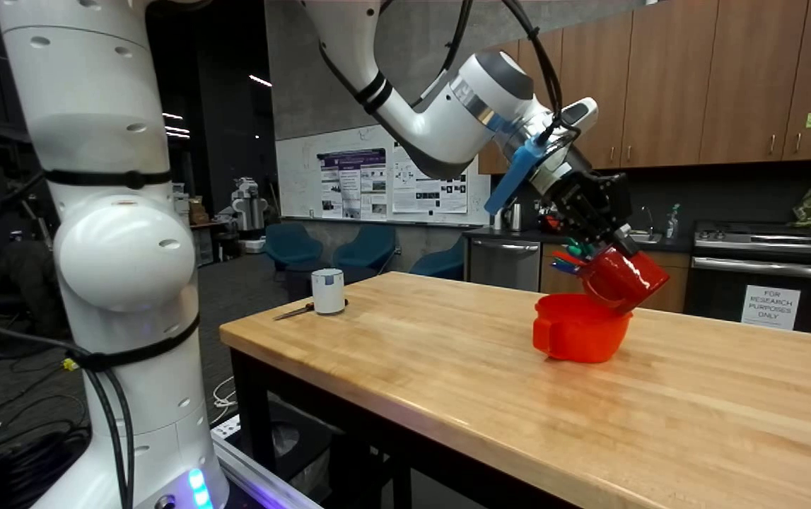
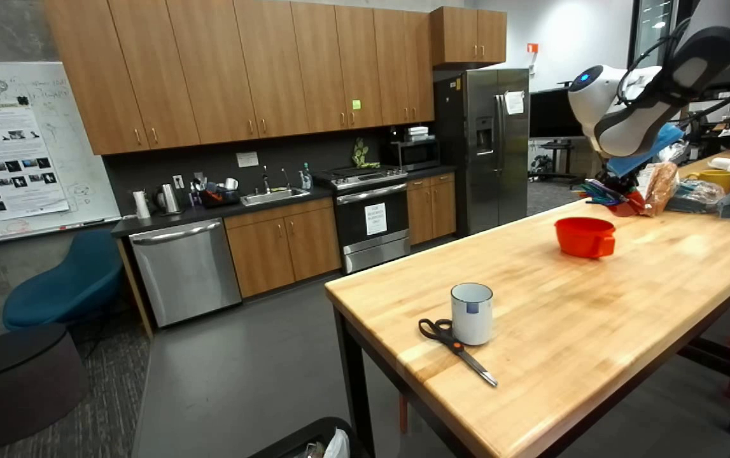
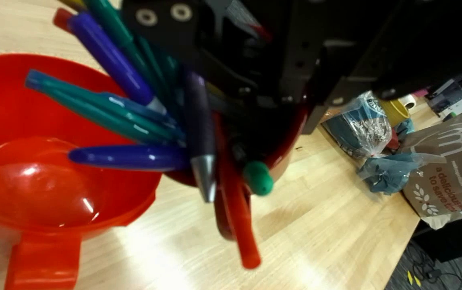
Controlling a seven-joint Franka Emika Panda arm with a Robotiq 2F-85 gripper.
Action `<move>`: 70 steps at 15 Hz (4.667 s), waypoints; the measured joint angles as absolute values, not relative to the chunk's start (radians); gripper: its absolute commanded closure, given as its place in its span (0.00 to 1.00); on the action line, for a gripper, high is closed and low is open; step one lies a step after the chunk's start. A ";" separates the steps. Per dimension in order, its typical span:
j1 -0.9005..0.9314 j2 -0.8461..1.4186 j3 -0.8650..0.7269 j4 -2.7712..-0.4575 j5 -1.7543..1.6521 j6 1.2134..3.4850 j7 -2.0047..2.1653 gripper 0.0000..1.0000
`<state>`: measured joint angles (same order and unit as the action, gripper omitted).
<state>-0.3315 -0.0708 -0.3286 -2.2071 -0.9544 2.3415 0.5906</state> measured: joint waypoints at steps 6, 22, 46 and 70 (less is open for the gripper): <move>-0.329 -0.100 -0.303 -2.255 -1.113 2.342 0.758 0.98; -0.262 -0.119 -0.236 -2.327 -1.316 2.251 1.101 0.98; -0.298 0.091 -0.289 -2.091 -1.382 2.138 1.205 0.98; -0.276 0.034 -0.274 -2.306 -1.691 2.091 1.326 0.98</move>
<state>-0.2759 0.0340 -0.2743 -2.3064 -1.6912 2.0914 1.3263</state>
